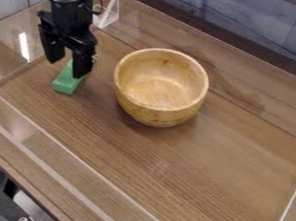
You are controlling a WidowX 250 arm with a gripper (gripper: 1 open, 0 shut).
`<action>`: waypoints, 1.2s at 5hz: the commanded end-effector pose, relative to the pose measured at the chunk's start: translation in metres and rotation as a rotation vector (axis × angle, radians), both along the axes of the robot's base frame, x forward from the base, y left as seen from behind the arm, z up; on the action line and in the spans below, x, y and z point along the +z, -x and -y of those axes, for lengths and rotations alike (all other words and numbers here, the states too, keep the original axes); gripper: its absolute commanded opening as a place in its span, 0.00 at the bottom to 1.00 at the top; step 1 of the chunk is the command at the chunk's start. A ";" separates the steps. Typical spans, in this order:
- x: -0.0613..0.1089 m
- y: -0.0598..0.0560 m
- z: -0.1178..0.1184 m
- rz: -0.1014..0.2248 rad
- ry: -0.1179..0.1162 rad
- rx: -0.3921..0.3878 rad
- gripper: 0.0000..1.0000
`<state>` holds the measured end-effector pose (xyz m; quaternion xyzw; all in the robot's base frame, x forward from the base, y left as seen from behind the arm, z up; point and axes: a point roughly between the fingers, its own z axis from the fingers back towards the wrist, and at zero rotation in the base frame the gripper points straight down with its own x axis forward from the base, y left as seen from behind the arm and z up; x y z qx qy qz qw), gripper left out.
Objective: Put green stick into wooden bowl
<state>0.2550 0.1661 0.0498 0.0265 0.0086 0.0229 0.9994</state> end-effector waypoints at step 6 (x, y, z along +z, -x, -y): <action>0.002 -0.021 -0.007 0.051 -0.042 0.114 1.00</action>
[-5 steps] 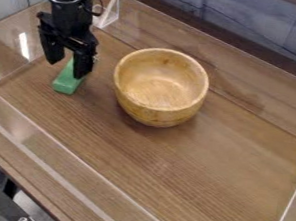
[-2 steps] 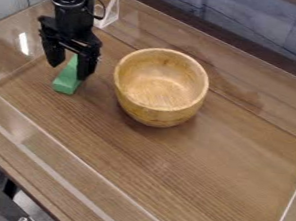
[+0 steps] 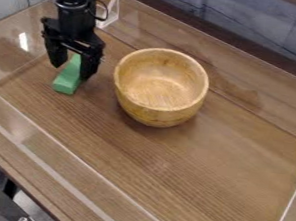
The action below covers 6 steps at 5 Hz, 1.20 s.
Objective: Put green stick into wooden bowl
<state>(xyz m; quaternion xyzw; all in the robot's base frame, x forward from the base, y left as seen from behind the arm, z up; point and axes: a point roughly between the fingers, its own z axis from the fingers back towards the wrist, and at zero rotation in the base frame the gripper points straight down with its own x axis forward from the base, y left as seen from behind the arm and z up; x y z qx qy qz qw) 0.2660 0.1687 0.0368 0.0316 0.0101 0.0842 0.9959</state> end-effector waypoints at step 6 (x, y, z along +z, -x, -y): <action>0.010 -0.014 -0.014 0.064 -0.051 0.009 1.00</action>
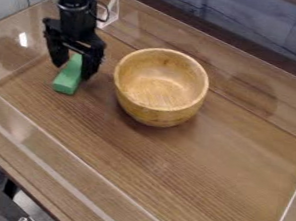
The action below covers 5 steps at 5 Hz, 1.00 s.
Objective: Put green stick into wooden bowl
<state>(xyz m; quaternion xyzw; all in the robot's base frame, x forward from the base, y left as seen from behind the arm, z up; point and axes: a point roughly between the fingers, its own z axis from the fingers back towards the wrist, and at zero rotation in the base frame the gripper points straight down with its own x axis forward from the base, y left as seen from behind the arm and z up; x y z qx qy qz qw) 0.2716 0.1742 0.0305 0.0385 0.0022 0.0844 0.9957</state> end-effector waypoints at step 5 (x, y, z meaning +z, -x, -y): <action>0.015 -0.007 -0.005 0.031 -0.015 0.036 0.00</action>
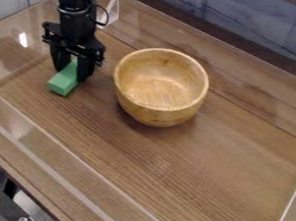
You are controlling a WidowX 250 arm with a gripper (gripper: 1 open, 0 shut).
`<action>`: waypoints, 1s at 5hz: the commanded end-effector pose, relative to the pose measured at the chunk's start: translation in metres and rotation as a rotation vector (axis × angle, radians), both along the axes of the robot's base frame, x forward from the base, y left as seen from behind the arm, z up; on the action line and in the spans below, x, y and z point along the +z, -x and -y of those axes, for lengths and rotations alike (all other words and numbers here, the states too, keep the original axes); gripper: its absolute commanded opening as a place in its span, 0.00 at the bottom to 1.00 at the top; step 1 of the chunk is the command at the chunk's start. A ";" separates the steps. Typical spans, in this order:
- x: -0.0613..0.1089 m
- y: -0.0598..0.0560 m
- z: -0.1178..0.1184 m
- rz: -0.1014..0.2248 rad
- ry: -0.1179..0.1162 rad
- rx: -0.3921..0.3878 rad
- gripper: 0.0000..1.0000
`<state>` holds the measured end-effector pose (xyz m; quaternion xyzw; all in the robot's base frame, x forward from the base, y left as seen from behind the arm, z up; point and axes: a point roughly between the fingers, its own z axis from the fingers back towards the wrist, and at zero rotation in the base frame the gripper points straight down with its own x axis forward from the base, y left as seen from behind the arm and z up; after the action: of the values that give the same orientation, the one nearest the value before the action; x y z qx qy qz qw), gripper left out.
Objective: Put green stick into wooden bowl
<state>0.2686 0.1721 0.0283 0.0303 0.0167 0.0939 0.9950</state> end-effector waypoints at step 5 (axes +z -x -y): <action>0.032 -0.012 -0.002 0.049 -0.006 0.040 0.00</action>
<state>0.2694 0.1686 0.0360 0.0137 0.0317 0.1152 0.9927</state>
